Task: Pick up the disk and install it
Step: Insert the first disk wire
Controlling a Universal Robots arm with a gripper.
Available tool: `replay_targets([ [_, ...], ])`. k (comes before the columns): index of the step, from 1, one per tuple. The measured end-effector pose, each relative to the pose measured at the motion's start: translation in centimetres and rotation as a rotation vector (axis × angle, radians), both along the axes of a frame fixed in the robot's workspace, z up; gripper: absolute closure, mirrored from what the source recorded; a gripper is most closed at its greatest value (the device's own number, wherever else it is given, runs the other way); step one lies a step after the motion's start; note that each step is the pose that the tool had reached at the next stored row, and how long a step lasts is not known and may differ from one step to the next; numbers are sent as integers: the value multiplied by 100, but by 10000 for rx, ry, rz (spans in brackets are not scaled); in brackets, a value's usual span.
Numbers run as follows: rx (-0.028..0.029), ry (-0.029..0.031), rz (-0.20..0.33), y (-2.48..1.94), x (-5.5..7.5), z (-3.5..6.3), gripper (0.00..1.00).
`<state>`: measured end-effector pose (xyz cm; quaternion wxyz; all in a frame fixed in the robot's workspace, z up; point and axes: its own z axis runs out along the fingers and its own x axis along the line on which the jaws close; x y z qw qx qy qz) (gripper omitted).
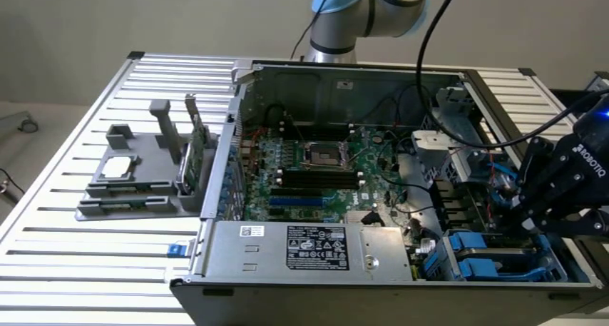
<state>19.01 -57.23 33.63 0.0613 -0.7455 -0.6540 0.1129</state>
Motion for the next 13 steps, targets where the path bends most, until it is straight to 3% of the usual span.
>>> replay_targets([
  [13,-3,0,790,0,-3,-1,84],
])
